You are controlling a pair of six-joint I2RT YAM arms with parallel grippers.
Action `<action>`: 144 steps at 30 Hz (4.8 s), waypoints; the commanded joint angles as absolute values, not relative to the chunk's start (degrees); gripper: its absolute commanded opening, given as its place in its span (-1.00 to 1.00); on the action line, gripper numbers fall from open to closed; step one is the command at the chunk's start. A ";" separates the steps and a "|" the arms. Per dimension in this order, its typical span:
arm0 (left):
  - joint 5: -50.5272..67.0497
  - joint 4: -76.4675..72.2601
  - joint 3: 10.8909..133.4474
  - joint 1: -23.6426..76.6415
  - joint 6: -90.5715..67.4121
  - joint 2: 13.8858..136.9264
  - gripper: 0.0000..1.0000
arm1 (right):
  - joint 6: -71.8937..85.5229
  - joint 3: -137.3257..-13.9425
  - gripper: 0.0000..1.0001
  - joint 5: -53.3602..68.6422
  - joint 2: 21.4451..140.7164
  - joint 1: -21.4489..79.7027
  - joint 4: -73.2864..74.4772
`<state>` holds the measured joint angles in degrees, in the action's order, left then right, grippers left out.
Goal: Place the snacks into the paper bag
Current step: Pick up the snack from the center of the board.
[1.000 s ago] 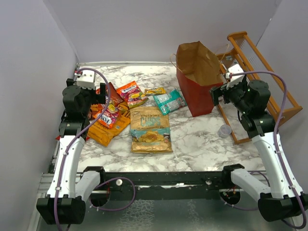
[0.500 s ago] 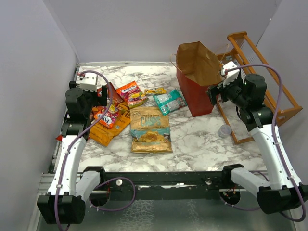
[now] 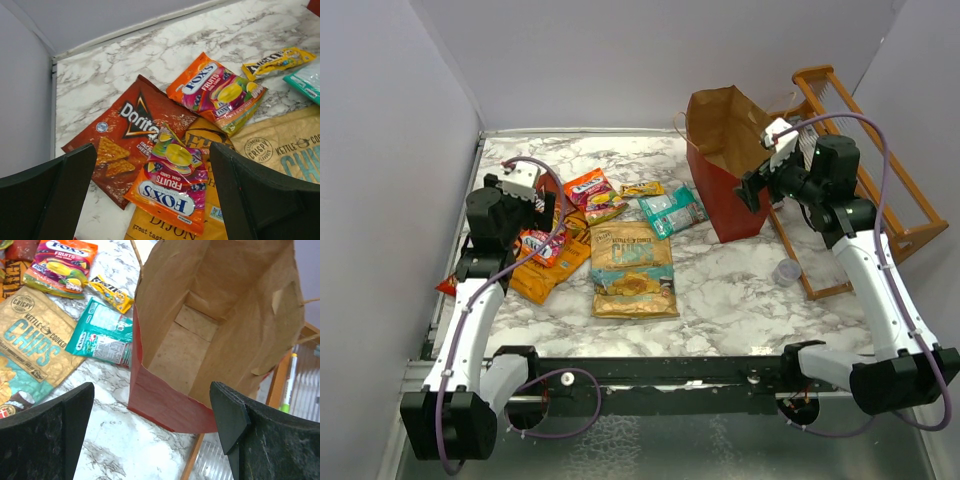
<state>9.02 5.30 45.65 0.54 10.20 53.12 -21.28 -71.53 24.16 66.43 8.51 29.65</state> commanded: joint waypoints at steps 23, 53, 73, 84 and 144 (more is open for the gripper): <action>24.89 13.55 49.40 9.40 15.09 76.21 0.79 | -19.10 -70.54 0.99 30.54 63.66 8.52 31.22; 22.11 18.00 63.40 14.81 2.15 103.64 0.37 | -18.19 -67.01 0.99 31.26 61.47 8.53 30.63; 29.69 16.20 62.80 14.85 4.92 101.17 -1.00 | -17.84 -64.96 0.99 30.27 61.31 8.51 29.03; 34.17 14.87 61.14 14.83 7.28 97.97 -1.00 | -18.41 -64.31 0.99 31.82 60.82 8.51 28.91; 50.80 39.54 64.15 21.74 39.40 61.94 -1.00 | -39.44 -73.00 -0.97 57.11 85.56 32.87 39.06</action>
<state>50.13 41.63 63.72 22.76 39.53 64.36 -41.63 -70.74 53.06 88.58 32.58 35.09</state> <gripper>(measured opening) 0.013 0.029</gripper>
